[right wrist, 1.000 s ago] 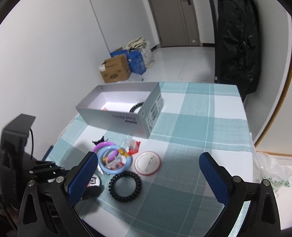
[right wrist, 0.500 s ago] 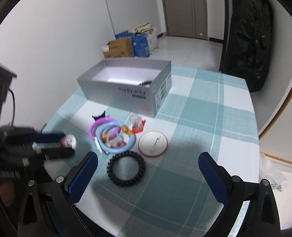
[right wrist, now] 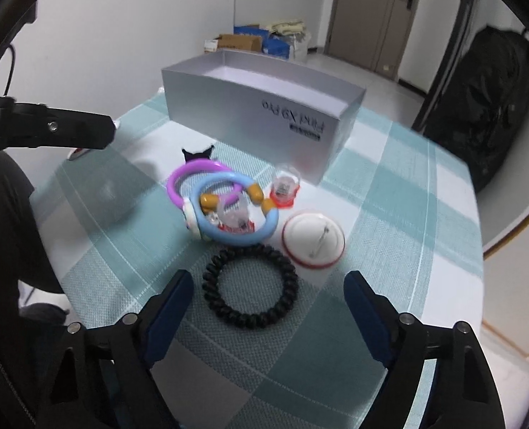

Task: Organize jewelry
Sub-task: 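Lift the badge with the left tool while the right tool grasps the second black bracelet, then carry both items over the box and open both tools to release them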

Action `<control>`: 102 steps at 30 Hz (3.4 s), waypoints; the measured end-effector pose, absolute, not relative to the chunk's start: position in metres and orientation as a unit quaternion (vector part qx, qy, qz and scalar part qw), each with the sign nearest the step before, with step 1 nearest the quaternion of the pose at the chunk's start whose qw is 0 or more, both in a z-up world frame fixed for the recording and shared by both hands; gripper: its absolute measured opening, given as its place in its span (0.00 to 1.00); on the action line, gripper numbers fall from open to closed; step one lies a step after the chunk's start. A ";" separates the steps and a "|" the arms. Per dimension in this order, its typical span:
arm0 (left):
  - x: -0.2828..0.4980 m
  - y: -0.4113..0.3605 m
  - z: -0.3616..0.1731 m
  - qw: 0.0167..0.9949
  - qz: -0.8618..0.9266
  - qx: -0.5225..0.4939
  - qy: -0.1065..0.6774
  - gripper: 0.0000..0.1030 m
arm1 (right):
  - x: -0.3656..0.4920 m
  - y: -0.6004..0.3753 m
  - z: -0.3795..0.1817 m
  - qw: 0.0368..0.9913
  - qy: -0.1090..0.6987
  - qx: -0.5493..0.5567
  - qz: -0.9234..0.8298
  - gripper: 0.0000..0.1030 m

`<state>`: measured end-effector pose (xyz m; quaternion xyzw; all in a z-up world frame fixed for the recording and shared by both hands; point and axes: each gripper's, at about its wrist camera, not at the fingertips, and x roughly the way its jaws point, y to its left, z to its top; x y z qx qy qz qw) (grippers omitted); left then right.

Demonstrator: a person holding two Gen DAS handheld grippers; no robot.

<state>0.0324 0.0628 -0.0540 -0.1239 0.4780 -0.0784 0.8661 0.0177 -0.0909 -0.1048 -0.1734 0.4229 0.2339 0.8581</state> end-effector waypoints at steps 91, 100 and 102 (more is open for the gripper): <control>0.152 0.034 -0.032 0.890 -0.107 -0.078 0.436 0.53 | 0.164 -0.120 -0.029 0.873 0.352 0.067 0.332 0.72; 0.136 0.042 -0.021 0.908 -0.076 -0.075 0.405 0.54 | 0.156 -0.127 -0.027 0.882 0.348 0.077 0.308 0.73; 0.132 0.042 -0.021 0.908 -0.073 -0.075 0.406 0.54 | 0.149 -0.129 -0.025 0.883 0.347 0.078 0.305 0.73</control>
